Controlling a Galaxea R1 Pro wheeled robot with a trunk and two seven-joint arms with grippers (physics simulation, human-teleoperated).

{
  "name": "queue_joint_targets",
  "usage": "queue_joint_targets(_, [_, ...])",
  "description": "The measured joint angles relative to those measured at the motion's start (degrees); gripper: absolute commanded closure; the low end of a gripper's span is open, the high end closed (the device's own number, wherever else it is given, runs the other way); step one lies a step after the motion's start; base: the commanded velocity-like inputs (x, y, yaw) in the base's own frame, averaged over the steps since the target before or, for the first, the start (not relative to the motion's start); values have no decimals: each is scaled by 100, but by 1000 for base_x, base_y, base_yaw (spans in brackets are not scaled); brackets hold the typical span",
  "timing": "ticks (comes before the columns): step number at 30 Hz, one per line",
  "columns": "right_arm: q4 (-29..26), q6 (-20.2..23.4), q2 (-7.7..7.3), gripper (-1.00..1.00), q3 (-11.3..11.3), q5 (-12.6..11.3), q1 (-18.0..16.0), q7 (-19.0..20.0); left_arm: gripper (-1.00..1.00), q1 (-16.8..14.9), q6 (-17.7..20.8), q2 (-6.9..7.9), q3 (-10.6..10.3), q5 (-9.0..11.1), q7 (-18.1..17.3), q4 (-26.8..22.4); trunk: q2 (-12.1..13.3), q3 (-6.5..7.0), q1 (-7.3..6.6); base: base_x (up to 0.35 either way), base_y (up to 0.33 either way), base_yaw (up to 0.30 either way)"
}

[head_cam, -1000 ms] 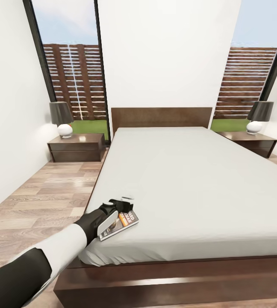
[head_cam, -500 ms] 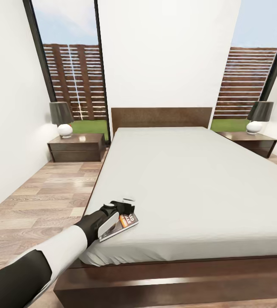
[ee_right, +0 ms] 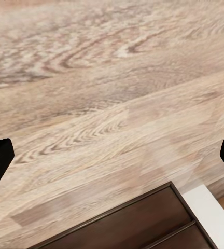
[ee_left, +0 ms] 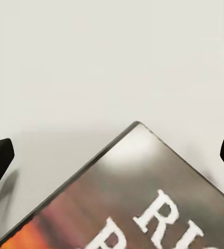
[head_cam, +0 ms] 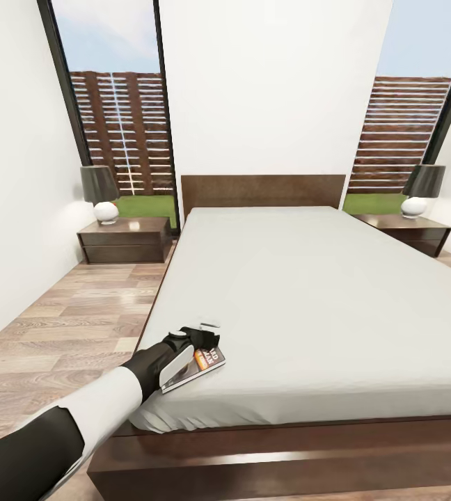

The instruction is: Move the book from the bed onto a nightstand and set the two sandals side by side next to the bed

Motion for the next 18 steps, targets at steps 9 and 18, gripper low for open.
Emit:
queue_joint_targets(9, [6,0,0,-100,0,0,0,0,-100,0,0,-1,5,-5,10,14,0,0,1,-57,0,0])
queue_joint_targets(18, [3,0,0,-100,0,0,0,0,-100,-1,2,-1,-15,-11,23,8,0,0,0,-25,0,0])
